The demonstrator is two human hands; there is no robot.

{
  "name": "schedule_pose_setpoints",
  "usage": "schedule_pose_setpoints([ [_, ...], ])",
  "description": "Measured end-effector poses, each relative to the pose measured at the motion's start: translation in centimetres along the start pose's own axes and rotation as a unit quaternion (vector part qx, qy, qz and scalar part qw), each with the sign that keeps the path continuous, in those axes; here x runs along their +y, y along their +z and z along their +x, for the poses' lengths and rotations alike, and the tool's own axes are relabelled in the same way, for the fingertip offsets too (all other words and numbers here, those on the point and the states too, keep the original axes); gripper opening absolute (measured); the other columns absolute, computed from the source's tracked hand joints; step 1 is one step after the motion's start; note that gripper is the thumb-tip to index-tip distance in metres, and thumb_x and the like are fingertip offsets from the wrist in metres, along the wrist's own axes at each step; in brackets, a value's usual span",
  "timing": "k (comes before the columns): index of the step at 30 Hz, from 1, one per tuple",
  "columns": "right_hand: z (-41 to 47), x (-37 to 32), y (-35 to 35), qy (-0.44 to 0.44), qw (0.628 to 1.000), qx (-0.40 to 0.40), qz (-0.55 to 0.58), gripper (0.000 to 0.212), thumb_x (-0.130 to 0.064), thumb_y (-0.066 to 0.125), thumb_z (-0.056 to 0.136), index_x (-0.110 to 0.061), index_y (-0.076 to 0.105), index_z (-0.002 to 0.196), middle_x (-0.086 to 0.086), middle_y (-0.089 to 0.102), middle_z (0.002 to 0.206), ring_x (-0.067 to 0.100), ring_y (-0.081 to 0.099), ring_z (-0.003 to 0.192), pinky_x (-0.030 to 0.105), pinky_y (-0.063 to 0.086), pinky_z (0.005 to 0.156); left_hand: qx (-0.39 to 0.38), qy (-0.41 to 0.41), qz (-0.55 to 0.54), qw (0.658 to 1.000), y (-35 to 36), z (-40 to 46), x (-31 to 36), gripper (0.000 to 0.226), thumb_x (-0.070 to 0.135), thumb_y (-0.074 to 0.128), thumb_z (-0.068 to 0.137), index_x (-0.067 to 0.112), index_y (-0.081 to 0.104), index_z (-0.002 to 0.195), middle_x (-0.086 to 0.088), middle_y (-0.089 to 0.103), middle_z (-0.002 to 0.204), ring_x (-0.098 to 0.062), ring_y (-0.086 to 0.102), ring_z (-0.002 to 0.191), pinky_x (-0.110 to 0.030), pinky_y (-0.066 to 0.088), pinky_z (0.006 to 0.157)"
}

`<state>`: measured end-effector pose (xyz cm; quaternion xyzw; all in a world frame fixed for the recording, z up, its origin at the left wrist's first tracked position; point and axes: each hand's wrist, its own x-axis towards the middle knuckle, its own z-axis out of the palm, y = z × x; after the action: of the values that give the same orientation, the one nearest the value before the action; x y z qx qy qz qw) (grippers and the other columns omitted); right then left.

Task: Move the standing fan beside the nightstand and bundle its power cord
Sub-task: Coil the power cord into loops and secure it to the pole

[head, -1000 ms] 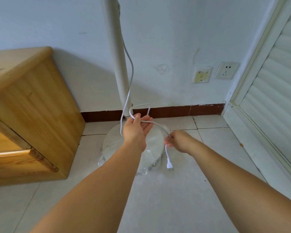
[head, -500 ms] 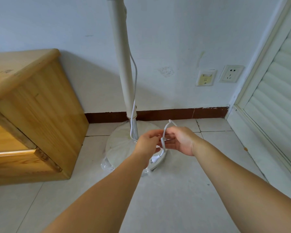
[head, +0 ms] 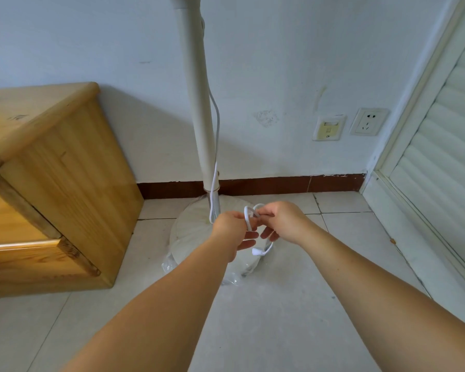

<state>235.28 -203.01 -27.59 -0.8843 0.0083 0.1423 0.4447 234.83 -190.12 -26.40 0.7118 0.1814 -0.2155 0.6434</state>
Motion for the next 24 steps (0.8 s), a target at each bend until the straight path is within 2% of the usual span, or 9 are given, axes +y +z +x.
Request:
schedule_pose_setpoints([
  [3,0.0,-0.2,-0.8,-0.027,0.992,0.073,-0.099,0.018,-0.029,0.053,0.092,-0.018,0.066,0.087,0.003,0.069,0.083,0.023,0.062,0.076,0.028,0.044,0.063,0.078,-0.005,-0.045,0.996,-0.8,0.4,0.1,0.014,0.003,0.041,0.093,0.005,0.053,0.099,-0.012,0.062,0.071,-0.019,0.06,0.05,-0.024,0.053,0.043],
  [6,-0.3,-0.2,-1.9,-0.058,0.986,0.135,-0.082,0.013,-0.027,0.06,0.087,-0.019,0.069,0.085,0.004,0.072,0.086,0.022,0.065,0.082,0.033,0.048,0.071,0.174,0.058,-0.028,0.983,-2.2,1.3,0.1,0.014,0.001,0.045,0.091,0.01,0.05,0.1,-0.012,0.06,0.082,-0.018,0.055,0.051,-0.026,0.052,0.049],
  [8,-0.4,-0.8,-2.2,-0.082,0.987,0.135,-0.002,0.009,-0.023,0.062,0.086,-0.018,0.069,0.085,-0.001,0.07,0.08,0.014,0.063,0.076,0.025,0.047,0.069,0.214,0.082,-0.044,0.972,-2.8,1.6,0.3,0.011,0.005,0.046,0.091,0.012,0.052,0.096,-0.01,0.06,0.085,-0.017,0.053,0.053,-0.028,0.052,0.053],
  [11,-0.5,-2.0,-2.2,-0.09,0.972,0.126,0.179,0.007,-0.019,0.061,0.088,-0.018,0.068,0.086,0.0,0.062,0.067,0.009,0.056,0.054,0.014,0.047,0.05,0.234,0.142,-0.018,0.962,-2.8,1.4,1.1,0.023,0.018,0.04,0.092,0.011,0.062,0.087,-0.004,0.053,0.071,-0.017,0.046,0.055,-0.032,0.045,0.058],
  [14,-0.4,-2.7,-2.1,-0.077,0.959,0.12,0.246,0.009,-0.018,0.06,0.088,-0.015,0.068,0.09,0.002,0.056,0.065,0.005,0.041,0.042,0.013,0.035,0.038,0.177,0.289,0.05,0.94,-2.0,0.7,1.8,0.027,0.027,0.04,0.092,0.02,0.058,0.074,-0.003,0.048,0.073,-0.021,0.043,0.068,-0.032,0.036,0.062],
  [16,-0.3,-3.0,-2.1,-0.066,0.939,0.094,0.324,0.01,-0.015,0.057,0.09,-0.012,0.067,0.089,0.003,0.051,0.064,0.004,0.036,0.037,0.014,0.026,0.035,0.104,0.322,0.06,0.939,-1.3,0.1,2.2,0.014,0.027,0.045,0.092,0.025,0.056,0.083,0.0,0.055,0.079,-0.015,0.05,0.074,-0.027,0.04,0.066],
  [19,-0.1,-3.0,-2.5,-0.044,0.883,0.063,0.464,0.013,-0.011,0.054,0.091,-0.007,0.065,0.088,0.003,0.048,0.063,0.002,0.036,0.036,0.012,0.025,0.034,0.068,0.279,0.02,0.958,-1.3,0.2,2.3,0.012,0.024,0.049,0.092,0.019,0.058,0.098,0.001,0.065,0.085,-0.009,0.059,0.08,-0.015,0.046,0.069],
  [21,0.0,-2.9,-2.7,-0.039,0.849,0.05,0.524,0.015,-0.01,0.053,0.091,-0.005,0.066,0.086,0.002,0.051,0.061,0.003,0.038,0.038,0.012,0.028,0.035,0.071,0.237,-0.035,0.968,-1.5,0.4,2.2,0.014,0.023,0.049,0.093,0.018,0.062,0.092,0.002,0.067,0.08,-0.014,0.062,0.084,-0.026,0.05,0.079],
  [24,0.2,-2.8,-2.5,-0.045,0.84,0.046,0.538,0.015,-0.008,0.054,0.091,-0.005,0.067,0.086,0.001,0.055,0.059,0.005,0.043,0.041,0.014,0.033,0.037,0.05,0.225,-0.09,0.969,-1.4,0.2,2.3,0.016,0.022,0.052,0.092,0.021,0.067,0.084,0.0,0.067,0.078,-0.016,0.064,0.084,-0.034,0.053,0.083],
])
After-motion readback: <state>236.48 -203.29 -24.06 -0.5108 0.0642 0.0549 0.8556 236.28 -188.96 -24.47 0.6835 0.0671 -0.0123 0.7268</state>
